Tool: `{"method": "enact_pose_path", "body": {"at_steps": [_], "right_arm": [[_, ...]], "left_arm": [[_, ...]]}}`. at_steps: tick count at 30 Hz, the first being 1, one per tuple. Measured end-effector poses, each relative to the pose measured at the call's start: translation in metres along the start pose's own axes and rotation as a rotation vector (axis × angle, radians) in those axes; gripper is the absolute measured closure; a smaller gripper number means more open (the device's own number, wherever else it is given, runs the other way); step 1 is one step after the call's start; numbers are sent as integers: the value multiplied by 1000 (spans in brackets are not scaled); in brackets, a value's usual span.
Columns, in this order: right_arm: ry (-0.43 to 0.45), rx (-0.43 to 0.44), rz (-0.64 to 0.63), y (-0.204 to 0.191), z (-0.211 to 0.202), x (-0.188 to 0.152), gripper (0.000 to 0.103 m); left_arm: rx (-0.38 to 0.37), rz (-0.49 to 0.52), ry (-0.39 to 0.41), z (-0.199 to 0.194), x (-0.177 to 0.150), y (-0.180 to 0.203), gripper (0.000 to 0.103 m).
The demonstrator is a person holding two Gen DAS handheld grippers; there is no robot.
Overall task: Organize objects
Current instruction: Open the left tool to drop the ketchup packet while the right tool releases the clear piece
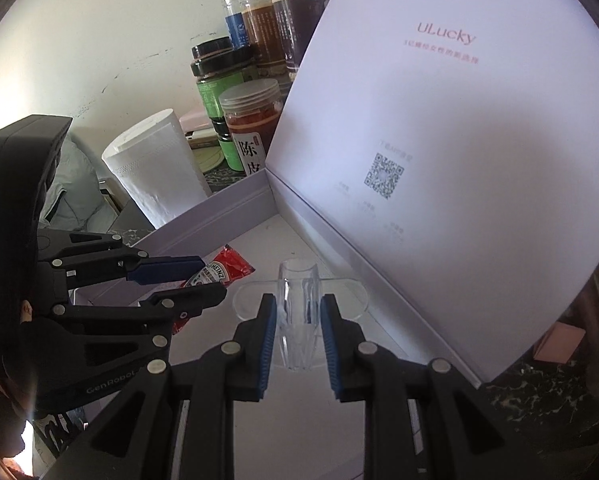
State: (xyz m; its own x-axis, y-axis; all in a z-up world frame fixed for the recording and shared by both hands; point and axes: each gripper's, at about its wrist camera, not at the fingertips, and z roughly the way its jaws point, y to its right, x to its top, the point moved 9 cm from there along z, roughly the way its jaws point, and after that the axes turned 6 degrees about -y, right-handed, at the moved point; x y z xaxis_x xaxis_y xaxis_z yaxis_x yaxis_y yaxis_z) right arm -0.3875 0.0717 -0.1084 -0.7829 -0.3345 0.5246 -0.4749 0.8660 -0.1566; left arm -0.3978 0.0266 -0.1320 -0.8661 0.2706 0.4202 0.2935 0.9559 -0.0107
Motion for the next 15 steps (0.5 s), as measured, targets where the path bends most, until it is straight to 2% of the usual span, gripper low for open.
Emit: {"method": "enact_pose_path", "body": {"at_steps": [7, 11, 15], "right_arm": [[-30, -27, 13, 4, 11, -4, 81], [-43, -48, 25, 6, 14, -4, 81], [-28, -83, 31, 9, 5, -1, 75]], "left_arm": [[-17, -16, -17, 8, -5, -3, 81], [-19, -24, 1, 7, -5, -4, 81], [-4, -37, 18, 2, -4, -7, 75]]}}
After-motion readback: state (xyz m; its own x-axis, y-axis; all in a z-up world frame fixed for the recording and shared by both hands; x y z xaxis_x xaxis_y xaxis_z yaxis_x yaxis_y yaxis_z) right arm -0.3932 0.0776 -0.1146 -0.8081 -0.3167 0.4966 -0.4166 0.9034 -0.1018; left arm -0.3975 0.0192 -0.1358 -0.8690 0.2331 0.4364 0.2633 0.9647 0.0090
